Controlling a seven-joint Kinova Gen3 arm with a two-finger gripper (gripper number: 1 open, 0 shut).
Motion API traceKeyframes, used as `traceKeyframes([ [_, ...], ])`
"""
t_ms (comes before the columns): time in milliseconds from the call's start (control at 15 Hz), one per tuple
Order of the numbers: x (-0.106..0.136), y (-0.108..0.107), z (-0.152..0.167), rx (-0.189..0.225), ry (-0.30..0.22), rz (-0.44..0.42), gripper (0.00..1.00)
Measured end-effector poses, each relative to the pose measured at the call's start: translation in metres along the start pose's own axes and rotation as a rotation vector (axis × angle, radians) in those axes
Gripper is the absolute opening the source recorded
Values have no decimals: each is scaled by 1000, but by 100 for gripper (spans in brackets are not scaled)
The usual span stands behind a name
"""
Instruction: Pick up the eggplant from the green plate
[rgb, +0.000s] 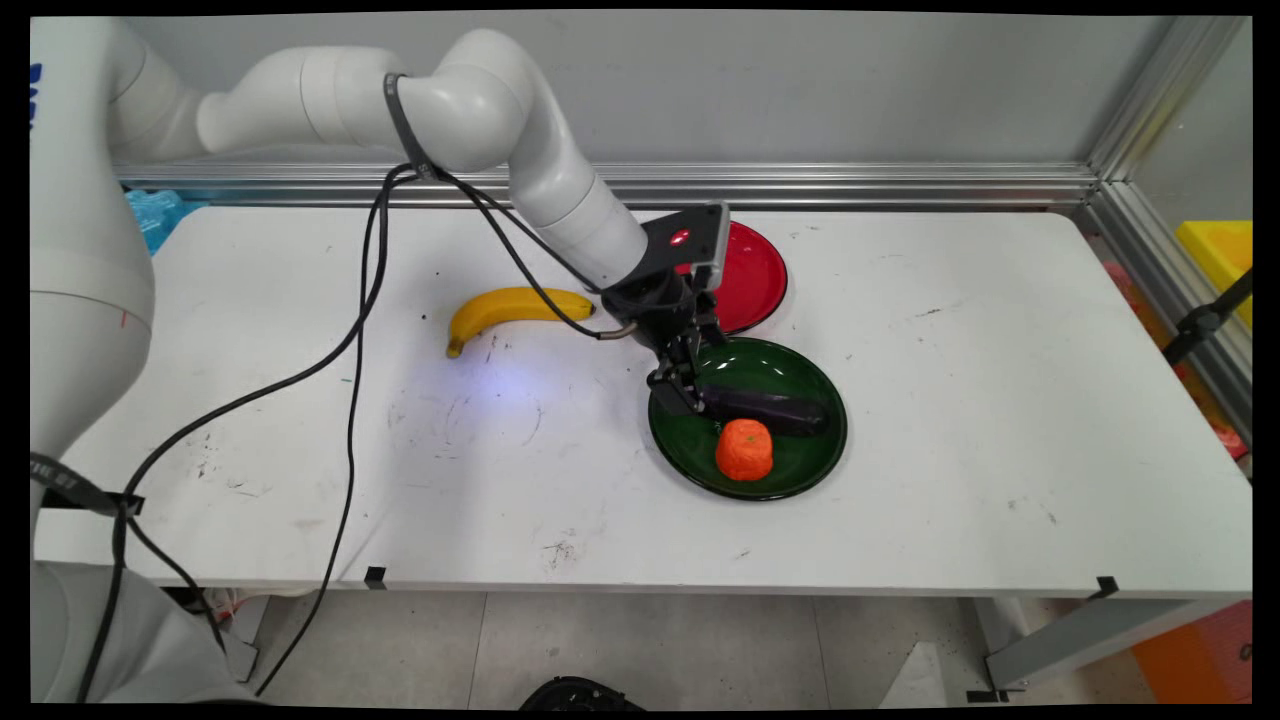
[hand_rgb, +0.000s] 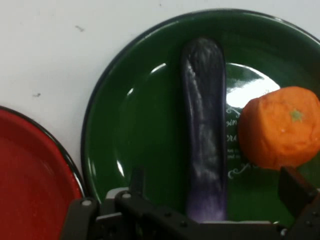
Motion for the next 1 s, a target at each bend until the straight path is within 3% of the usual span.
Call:
traceKeyframes([
  [667,-11,0,16,-11,5,9,100],
  [733,-12,0,17,-12,5,11,0],
  [1000,-15,1,19,-21,3,18,0],
])
